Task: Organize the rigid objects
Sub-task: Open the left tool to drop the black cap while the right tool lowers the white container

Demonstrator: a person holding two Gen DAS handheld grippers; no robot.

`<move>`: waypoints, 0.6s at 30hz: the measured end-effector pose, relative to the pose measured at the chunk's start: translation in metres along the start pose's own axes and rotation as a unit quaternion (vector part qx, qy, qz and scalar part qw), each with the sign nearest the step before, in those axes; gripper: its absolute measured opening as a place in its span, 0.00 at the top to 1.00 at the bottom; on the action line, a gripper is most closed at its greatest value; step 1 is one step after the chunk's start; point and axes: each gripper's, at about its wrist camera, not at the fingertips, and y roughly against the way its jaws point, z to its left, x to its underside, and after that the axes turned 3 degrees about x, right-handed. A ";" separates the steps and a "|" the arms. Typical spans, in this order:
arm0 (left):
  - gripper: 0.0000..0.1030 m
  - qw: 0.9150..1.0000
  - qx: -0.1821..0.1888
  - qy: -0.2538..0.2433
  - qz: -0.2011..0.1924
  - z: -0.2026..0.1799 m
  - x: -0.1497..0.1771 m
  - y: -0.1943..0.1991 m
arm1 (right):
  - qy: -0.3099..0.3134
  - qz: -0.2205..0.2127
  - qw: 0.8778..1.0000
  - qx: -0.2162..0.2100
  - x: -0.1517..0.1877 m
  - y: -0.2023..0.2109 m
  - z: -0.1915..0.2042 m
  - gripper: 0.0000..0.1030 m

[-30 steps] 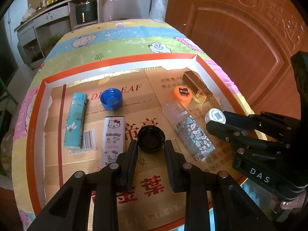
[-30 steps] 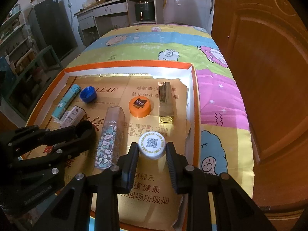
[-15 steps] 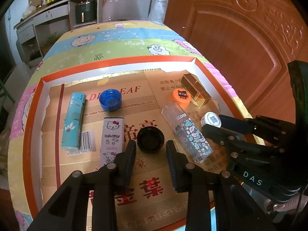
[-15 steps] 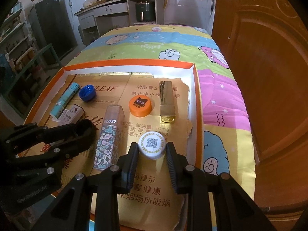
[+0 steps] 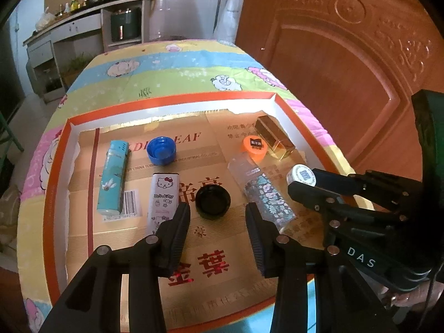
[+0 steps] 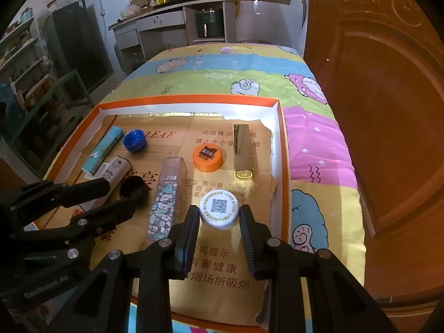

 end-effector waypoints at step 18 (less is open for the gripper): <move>0.58 1.000 -0.007 -0.005 -0.026 -0.009 0.010 0.036 | 0.003 -0.017 1.000 0.004 0.013 0.028 0.007 0.71</move>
